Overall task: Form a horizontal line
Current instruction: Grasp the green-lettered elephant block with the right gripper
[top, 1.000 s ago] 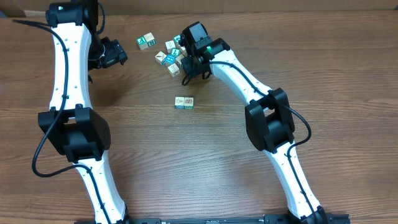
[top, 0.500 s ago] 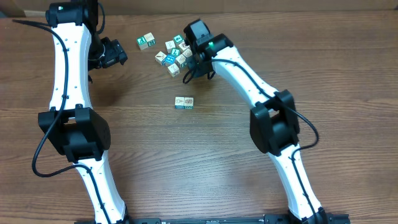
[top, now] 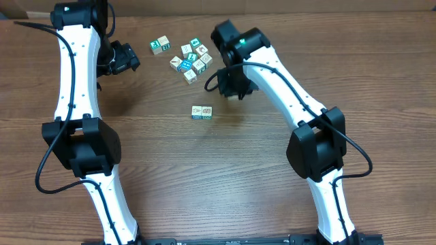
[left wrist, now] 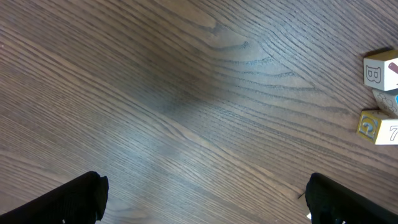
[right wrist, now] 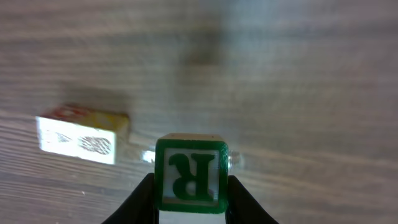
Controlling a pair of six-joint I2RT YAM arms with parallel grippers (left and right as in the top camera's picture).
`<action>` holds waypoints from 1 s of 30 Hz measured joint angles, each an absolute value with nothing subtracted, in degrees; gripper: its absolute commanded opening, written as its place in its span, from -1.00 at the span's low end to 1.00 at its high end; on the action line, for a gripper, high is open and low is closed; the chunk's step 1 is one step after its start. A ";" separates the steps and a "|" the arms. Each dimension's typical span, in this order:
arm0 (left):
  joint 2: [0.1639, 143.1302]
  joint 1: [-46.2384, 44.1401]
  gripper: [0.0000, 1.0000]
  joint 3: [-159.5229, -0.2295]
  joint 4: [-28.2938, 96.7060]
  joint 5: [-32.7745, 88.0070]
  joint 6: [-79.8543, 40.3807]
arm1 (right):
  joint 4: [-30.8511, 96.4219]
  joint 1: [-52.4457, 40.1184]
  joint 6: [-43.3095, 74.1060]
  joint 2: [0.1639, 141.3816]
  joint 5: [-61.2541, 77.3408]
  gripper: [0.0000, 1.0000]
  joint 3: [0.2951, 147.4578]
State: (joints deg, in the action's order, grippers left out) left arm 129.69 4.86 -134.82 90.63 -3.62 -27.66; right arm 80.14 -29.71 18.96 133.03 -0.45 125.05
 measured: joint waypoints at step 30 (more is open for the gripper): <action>129.69 4.86 0.99 -134.82 90.63 -3.62 -27.66 | 74.46 -29.78 22.46 133.12 3.79 -0.10 112.55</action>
State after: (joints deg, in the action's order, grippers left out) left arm 129.69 4.86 -134.82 90.63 -3.62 -27.66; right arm 74.46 -29.78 22.46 133.12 3.79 112.55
